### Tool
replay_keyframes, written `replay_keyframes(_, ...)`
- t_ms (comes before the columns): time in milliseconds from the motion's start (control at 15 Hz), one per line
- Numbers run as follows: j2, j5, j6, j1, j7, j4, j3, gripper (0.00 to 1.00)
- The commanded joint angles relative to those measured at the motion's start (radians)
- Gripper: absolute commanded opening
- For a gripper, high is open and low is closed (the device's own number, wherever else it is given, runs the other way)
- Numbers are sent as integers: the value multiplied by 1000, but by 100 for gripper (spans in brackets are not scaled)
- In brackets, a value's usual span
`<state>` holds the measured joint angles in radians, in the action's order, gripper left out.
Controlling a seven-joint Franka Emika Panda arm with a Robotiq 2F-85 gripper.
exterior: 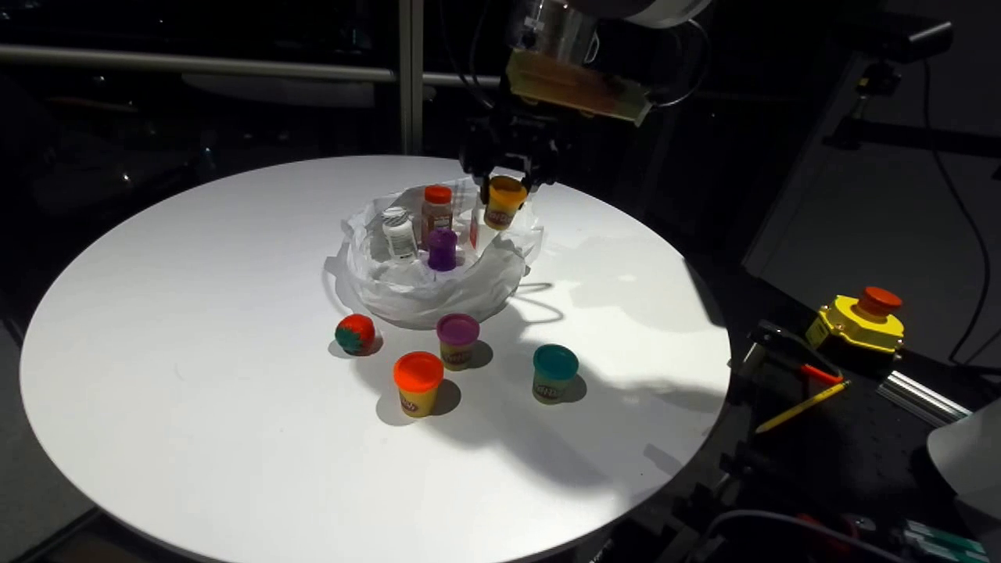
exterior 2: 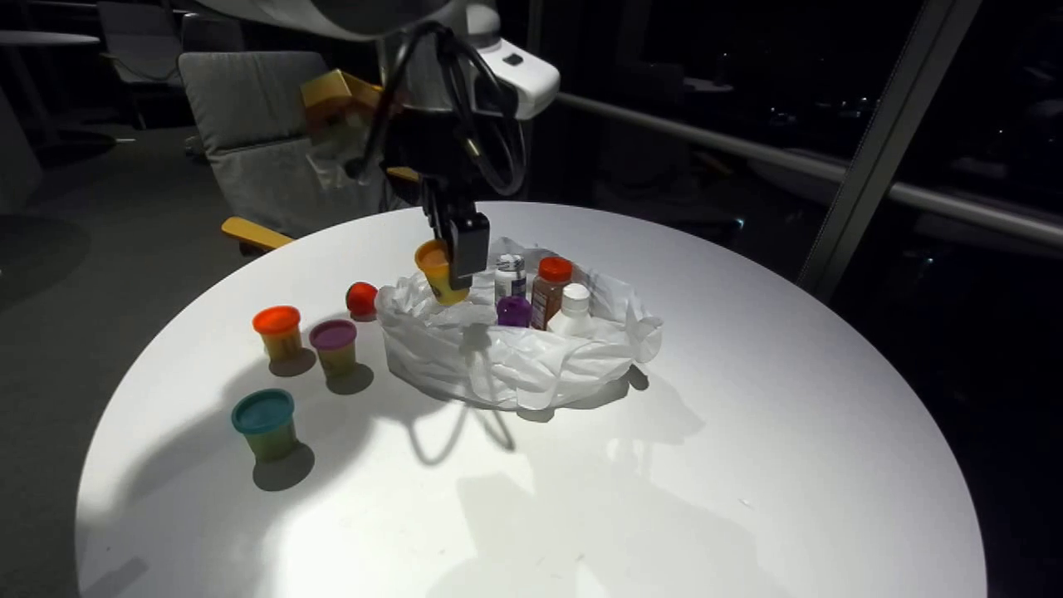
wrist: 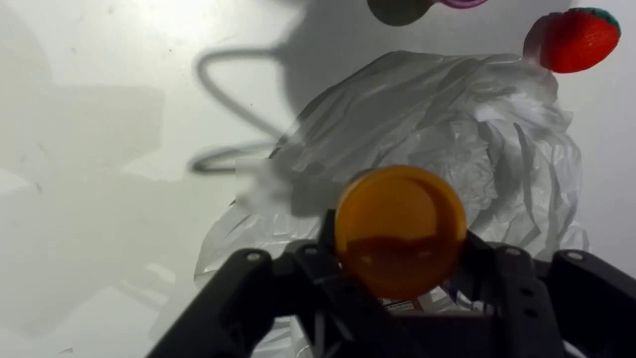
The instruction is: Pick up the objects from the table and put them on the plastic
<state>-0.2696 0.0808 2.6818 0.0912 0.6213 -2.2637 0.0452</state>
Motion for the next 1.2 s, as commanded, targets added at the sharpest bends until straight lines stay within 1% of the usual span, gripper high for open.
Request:
replay_keyframes(0,-148,99,13,-43,-82,147,-23,23)
replay_keyframes(267,-235,174,31,-61,-126,232,-25,23)
replay_keyframes(467,-276,213,32,-79,-155,255,-30,23)
replay_keyframes(800,-313,269,48,-115,-209,239,-47,23)
replay_keyframes(933,-308,271,65,-117,-225,224,-47,23)
replay_keyframes(1000,-295,267,81,-111,-228,208,-43,73)
replay_keyframes(1067,-279,258,101,-101,-227,191,-36,74)
replay_keyframes(1133,-260,243,128,-85,-221,170,-22,81)
